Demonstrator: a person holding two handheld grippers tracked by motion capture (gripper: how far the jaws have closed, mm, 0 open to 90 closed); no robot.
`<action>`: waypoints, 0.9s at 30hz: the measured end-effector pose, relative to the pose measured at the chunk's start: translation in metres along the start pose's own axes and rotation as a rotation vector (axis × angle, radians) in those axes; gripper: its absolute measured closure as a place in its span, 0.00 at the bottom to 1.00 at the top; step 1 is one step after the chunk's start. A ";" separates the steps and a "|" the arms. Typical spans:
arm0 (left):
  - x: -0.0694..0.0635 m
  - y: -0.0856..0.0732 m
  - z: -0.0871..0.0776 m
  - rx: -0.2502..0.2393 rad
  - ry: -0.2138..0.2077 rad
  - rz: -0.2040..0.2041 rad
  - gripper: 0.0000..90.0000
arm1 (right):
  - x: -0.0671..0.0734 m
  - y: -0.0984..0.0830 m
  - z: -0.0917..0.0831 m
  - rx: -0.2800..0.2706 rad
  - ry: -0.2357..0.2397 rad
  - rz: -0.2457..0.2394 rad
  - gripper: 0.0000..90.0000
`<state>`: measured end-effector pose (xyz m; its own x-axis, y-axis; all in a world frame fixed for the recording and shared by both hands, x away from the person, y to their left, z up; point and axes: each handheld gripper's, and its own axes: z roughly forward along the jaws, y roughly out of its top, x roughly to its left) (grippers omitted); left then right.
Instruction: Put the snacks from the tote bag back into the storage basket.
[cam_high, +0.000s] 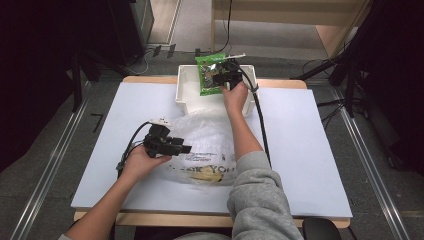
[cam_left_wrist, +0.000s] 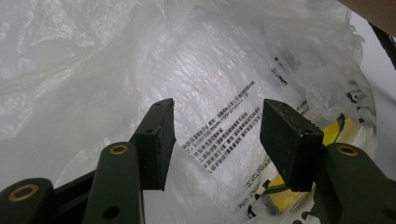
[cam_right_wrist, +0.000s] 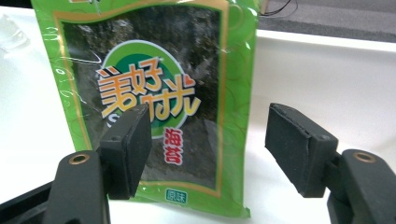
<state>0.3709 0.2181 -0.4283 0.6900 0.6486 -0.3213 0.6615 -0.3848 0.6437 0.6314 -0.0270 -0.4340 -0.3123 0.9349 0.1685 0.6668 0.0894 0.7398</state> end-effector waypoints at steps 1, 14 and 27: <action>0.000 0.000 0.000 0.000 0.000 0.002 0.51 | -0.001 -0.001 0.000 0.001 -0.001 0.006 0.36; 0.000 0.000 0.000 -0.001 0.003 0.000 0.51 | -0.006 0.000 -0.012 -0.002 0.002 0.004 0.37; 0.000 0.000 -0.001 -0.004 0.012 0.003 0.51 | -0.006 0.001 -0.029 0.001 0.036 0.006 0.38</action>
<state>0.3711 0.2189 -0.4277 0.6881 0.6556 -0.3110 0.6585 -0.3841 0.6472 0.6139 -0.0424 -0.4152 -0.3325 0.9225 0.1962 0.6691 0.0842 0.7384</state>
